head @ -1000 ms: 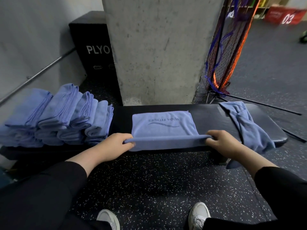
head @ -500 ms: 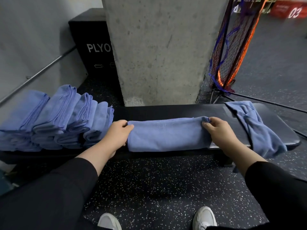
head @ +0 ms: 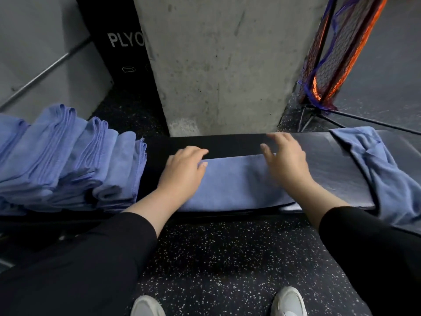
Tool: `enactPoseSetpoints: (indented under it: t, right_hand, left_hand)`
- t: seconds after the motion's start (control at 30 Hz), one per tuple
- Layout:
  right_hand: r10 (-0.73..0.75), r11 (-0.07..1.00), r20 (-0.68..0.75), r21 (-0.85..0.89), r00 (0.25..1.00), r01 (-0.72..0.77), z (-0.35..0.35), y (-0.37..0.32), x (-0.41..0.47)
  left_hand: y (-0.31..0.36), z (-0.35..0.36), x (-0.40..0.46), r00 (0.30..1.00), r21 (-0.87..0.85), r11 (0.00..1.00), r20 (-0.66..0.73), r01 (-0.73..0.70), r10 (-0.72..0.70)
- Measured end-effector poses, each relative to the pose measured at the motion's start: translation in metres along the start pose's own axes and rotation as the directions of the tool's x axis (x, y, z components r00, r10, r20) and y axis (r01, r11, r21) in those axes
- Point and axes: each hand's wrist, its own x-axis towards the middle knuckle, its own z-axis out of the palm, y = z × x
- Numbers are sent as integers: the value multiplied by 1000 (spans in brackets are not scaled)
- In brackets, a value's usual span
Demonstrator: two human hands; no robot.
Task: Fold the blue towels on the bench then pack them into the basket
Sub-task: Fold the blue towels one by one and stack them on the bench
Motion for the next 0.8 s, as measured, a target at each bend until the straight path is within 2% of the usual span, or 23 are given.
enactPoseSetpoints:
  t: [0.1,0.2,0.27,0.53,0.67,0.73,0.8]
  right_hand:
    - [-135,991,114,10,984,135,20,-12,-22]
    - [-40,982,350,-160,936,102,42,-20,-51]
    - [-24,952,404,-270,915,144,48,-18,-62]
    - [-103,924,426,-294,899,246,45,-8,-48]
    - [-166,932,418,-229,893,280,41,2,-32]
    - [-188,947,371,-178,910,269,42,3,-27]
    - [-247,946,260,-143,934,290,39,-5,-28]
  left_hand:
    - [7,16,-5,973,84,986,195,-143,124]
    - [3,27,-11,922,180,964,367,-198,121]
    - [-1,28,-12,913,205,956,391,-209,115]
    - [-5,20,-11,895,168,963,429,-210,120]
    - [-13,11,-14,854,126,949,482,-287,195]
    - [-13,11,-17,861,136,953,477,-271,176]
    - [-10,13,-20,882,169,959,452,-228,130]
